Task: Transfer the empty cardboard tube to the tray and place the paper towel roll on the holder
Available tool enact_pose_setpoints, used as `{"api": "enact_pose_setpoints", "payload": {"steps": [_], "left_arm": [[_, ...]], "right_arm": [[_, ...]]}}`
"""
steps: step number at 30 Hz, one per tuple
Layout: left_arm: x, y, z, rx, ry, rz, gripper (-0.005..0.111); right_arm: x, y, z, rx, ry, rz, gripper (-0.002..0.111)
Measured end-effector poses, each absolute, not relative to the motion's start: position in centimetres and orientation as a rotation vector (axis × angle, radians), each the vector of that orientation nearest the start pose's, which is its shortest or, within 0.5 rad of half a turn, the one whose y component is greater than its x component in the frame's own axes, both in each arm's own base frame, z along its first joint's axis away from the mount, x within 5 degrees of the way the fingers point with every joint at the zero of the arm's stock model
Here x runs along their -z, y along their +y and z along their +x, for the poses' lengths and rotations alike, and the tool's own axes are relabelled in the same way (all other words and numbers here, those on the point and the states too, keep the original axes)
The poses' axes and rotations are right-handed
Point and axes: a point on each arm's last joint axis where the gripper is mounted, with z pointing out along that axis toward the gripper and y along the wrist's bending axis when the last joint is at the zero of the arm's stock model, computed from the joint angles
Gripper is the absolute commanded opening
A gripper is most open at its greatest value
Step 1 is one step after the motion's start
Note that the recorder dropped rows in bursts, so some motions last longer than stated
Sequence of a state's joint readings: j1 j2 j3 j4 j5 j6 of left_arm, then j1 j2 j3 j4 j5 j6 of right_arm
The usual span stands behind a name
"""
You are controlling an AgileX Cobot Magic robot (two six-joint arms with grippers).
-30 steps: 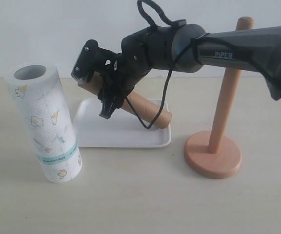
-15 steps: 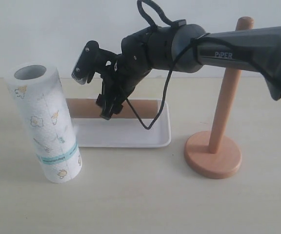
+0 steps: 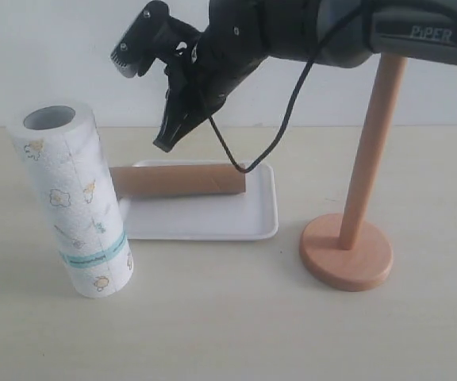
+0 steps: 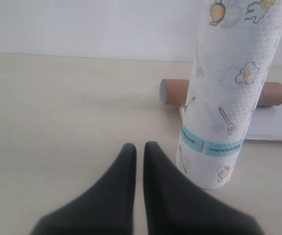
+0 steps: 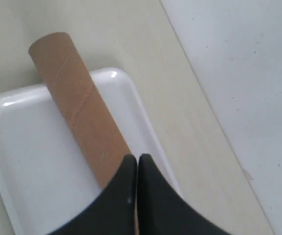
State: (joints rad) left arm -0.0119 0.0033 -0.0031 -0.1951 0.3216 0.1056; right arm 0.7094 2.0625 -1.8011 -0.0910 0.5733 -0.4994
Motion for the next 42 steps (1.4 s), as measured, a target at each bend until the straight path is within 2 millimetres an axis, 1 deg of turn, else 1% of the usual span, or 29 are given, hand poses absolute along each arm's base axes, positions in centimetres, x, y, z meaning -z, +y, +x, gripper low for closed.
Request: {"api": "enact_pose_setpoints", "payload": {"steps": [4,7,8,9,10,11,13,14,15,16,17,18,19,20,21,23,24,27,28,29,30,36,42], "left_arm": [[-18.6,-0.6,5.4,0.121,1.801,-0.017,0.005],[-18.6,-0.6,5.4,0.121,1.801,-0.017,0.005],[-18.6,-0.6,5.4,0.121,1.801,-0.017,0.005],[-18.6,-0.6,5.4,0.121,1.801,-0.017,0.005],[-18.6,-0.6,5.4,0.121,1.801,-0.017,0.005],[-18.6,-0.6,5.4,0.121,1.801,-0.017,0.005],[-18.6,-0.6,5.4,0.121,1.801,-0.017,0.005],[-18.6,-0.6,5.4,0.121,1.801,-0.017,0.005],[-18.6,-0.6,5.4,0.121,1.801,-0.017,0.005],[-18.6,-0.6,5.4,0.121,1.801,-0.017,0.005],[-18.6,-0.6,5.4,0.121,1.801,-0.017,0.005],[-18.6,-0.6,5.4,0.121,1.801,-0.017,0.005],[-18.6,-0.6,5.4,0.121,1.801,-0.017,0.005],[-18.6,-0.6,5.4,0.121,1.801,-0.017,0.005],[-18.6,-0.6,5.4,0.121,1.801,-0.017,0.005],[-18.6,-0.6,5.4,0.121,1.801,-0.017,0.005],[-18.6,-0.6,5.4,0.121,1.801,-0.017,0.005],[-18.6,-0.6,5.4,0.121,1.801,-0.017,0.005],[-18.6,-0.6,5.4,0.121,1.801,-0.017,0.005],[-18.6,-0.6,5.4,0.121,1.801,-0.017,0.005],[-18.6,-0.6,5.4,0.121,1.801,-0.017,0.005],[-18.6,-0.6,5.4,0.121,1.801,-0.017,0.005],[-18.6,-0.6,5.4,0.121,1.801,-0.017,0.005]], "right_arm": [[-29.2,30.7,36.4,-0.03,1.859,-1.32,0.0],[-31.9,30.1,35.7,-0.043,1.821,-1.277,0.0],[-33.6,29.6,35.1,-0.049,1.794,-1.251,0.0],[-34.6,29.2,34.7,-0.053,1.778,-1.236,0.0],[-36.4,28.6,34.0,-0.056,1.747,-1.212,0.0],[-37.5,28.2,33.5,-0.058,1.731,-1.2,0.0],[-41.2,26.5,31.5,-0.063,1.683,-1.161,0.0],[-42.1,25.9,30.9,-0.063,1.674,-1.153,0.0],[-43.5,24.9,29.7,-0.067,1.663,-1.136,0.0],[-44.2,24.2,28.9,-0.072,1.656,-1.125,0.0],[-45.4,22.7,27.3,-0.071,1.641,-1.098,0.0],[-45.8,21.9,26.4,-0.066,1.641,-1.083,0.0],[-46.2,20.3,25.0,-0.044,1.642,-1.052,0.0],[-46.2,19.3,24.2,-0.021,1.642,-1.031,0.0],[-45.9,17.5,22.8,0.021,1.647,-0.984,0.0],[-45.5,15.5,21.2,0.057,1.644,-0.912,0.0],[-45.6,14.5,20.3,0.063,1.633,-0.878,0.0],[-44.9,11.7,17.7,0.07,1.618,-0.796,0.0],[-44.6,10.2,16.0,0.053,1.607,-0.749,0.0],[-44.6,9.4,15.1,0.038,1.601,-0.724,0.0],[-44.7,8.0,13.7,0.018,1.585,-0.683,0.0],[-46.5,4.1,9.3,-0.032,1.488,-0.559,0.0],[-47.4,1.2,5.9,-0.073,1.389,-0.48,0.0]]}}
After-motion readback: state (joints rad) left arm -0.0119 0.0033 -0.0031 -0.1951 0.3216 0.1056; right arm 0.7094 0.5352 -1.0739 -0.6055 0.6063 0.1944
